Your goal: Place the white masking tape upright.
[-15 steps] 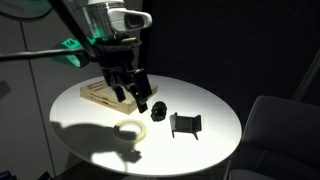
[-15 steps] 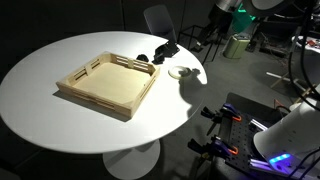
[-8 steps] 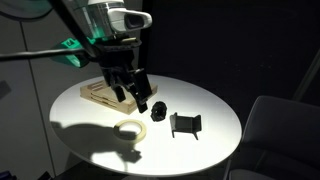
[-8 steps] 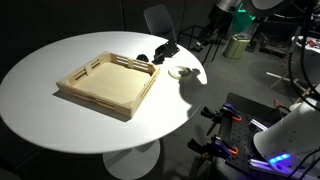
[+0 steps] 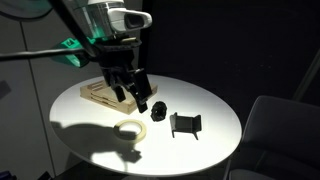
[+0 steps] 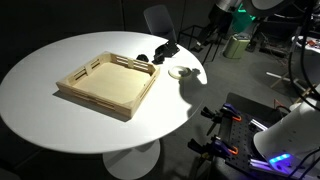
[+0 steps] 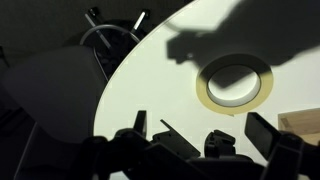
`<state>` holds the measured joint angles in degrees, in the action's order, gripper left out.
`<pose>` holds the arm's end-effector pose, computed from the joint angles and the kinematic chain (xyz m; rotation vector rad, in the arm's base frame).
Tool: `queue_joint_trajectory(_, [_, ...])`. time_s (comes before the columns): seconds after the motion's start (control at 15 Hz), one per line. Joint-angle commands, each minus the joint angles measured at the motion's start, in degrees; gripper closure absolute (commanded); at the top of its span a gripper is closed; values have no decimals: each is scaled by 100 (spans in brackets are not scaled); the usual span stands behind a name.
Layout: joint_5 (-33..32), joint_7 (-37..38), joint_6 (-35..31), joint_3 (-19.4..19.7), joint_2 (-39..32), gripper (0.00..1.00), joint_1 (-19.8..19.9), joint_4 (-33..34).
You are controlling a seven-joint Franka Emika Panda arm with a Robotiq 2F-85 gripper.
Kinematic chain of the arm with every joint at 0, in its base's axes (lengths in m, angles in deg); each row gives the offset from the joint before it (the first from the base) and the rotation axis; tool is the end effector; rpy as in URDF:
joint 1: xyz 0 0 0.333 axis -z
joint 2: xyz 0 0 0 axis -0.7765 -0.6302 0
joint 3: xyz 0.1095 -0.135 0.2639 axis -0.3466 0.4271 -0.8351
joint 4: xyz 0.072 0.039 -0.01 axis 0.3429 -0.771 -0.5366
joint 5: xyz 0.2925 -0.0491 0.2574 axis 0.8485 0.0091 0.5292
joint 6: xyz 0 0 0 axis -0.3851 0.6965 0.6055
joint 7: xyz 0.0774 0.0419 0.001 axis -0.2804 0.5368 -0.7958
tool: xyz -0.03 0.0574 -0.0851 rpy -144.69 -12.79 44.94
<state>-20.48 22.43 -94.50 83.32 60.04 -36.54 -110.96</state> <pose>0.3779 -0.1377 0.4071 2.9302 -0.3078 0.3913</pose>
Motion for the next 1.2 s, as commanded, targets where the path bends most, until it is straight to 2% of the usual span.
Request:
queue_joint_trajectory(0.0, [9, -10, 19, -3, 4, 0, 2, 9])
queue_joint_trajectory(0.27, [9, -10, 19, -3, 4, 0, 2, 9])
queue_joint_trajectory(0.67, [33, -137, 79, 6, -779, 0, -108, 726])
queue_joint_trajectory(0.87, [321, -317, 171, 101, -1289, 0, -341, 1182])
queue_joint_trajectory(1.13, [1077, -820, 342, 242, -1820, 0, -616, 1506])
